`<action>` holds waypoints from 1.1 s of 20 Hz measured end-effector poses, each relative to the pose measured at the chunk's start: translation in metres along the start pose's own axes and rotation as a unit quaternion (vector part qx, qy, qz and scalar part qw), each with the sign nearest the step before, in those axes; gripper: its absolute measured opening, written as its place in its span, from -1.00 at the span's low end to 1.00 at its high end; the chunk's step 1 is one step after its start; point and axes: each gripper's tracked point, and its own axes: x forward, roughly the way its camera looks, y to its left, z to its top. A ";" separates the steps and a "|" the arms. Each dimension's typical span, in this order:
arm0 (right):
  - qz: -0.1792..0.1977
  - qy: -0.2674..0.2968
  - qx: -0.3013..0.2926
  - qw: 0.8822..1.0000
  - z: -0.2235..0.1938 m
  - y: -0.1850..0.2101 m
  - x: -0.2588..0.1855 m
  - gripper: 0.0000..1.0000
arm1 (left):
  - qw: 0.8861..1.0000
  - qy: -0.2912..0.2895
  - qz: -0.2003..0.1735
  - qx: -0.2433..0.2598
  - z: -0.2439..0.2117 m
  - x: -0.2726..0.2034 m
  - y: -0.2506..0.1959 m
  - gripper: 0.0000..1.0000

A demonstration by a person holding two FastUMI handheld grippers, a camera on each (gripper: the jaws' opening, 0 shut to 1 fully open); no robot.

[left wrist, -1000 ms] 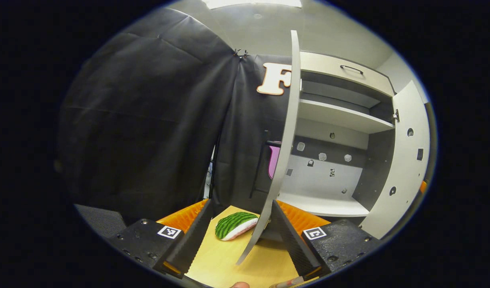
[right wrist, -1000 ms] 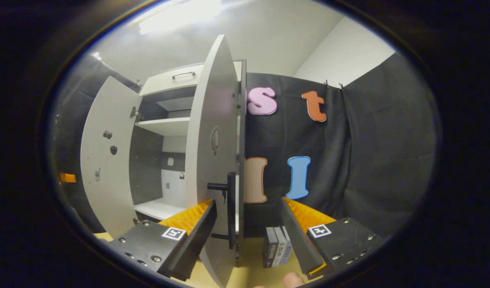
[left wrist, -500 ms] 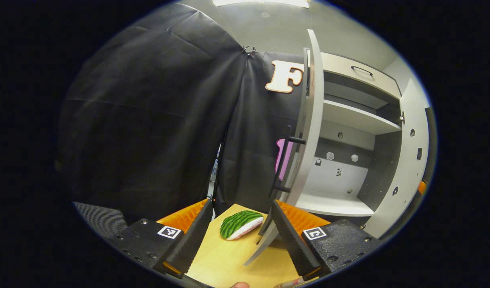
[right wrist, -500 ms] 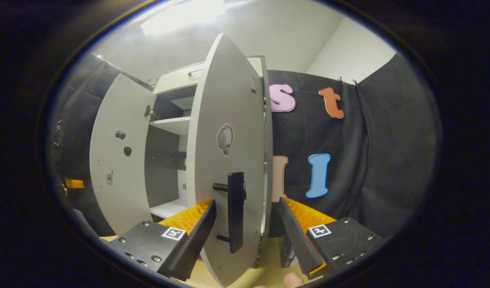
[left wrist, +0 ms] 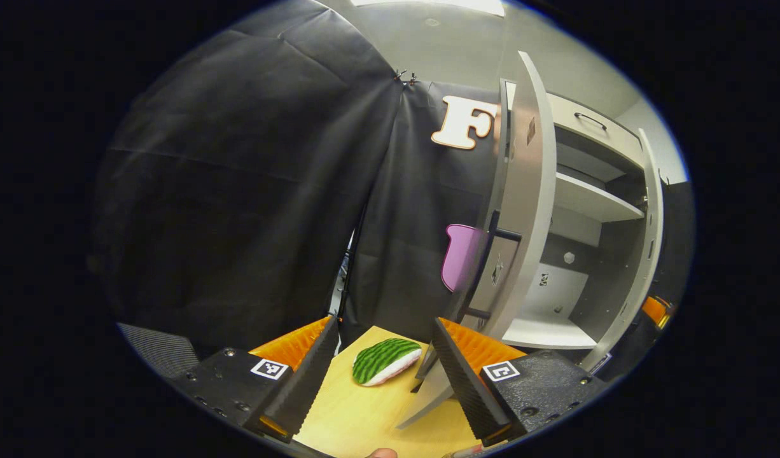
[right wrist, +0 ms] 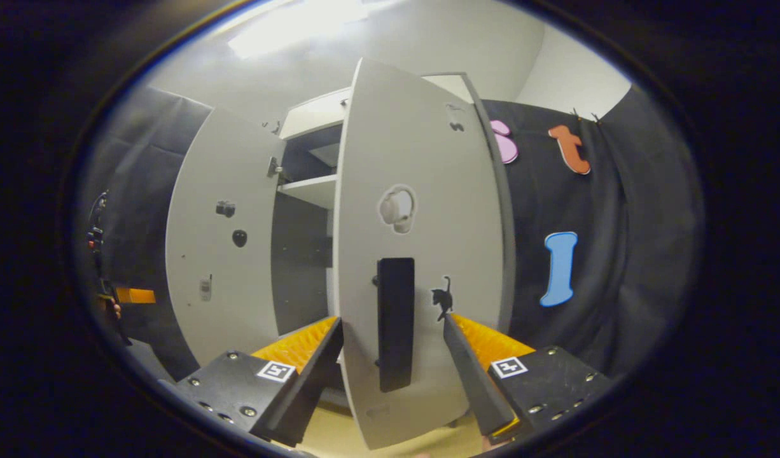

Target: Grasp the bottle in the cabinet with the left hand and place it on the coaster, then close the right door with the right hand and the left door with the left hand.

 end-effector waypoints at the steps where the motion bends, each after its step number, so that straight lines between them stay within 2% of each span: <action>1: 0.005 -0.001 -0.005 1.000 0.000 0.010 0.003 0.92 | 1.000 0.001 -0.003 0.001 0.001 0.002 0.001 0.91; 5: 0.017 0.001 -0.012 1.000 -0.007 0.035 0.005 0.92 | 1.000 0.004 -0.016 0.007 0.008 0.018 0.006 0.91; 9: 0.004 0.011 -0.005 1.000 -0.012 0.038 0.006 0.92 | 0.999 0.010 -0.036 0.004 0.011 0.038 0.003 0.91; 16: -0.035 0.026 -0.010 0.999 -0.014 0.023 -0.017 0.92 | 0.997 0.015 -0.077 0.000 0.011 0.065 -0.014 0.91; 22: -0.068 0.034 -0.020 0.997 -0.013 -0.002 -0.028 0.92 | 0.995 0.019 -0.094 0.016 0.005 0.078 -0.024 0.90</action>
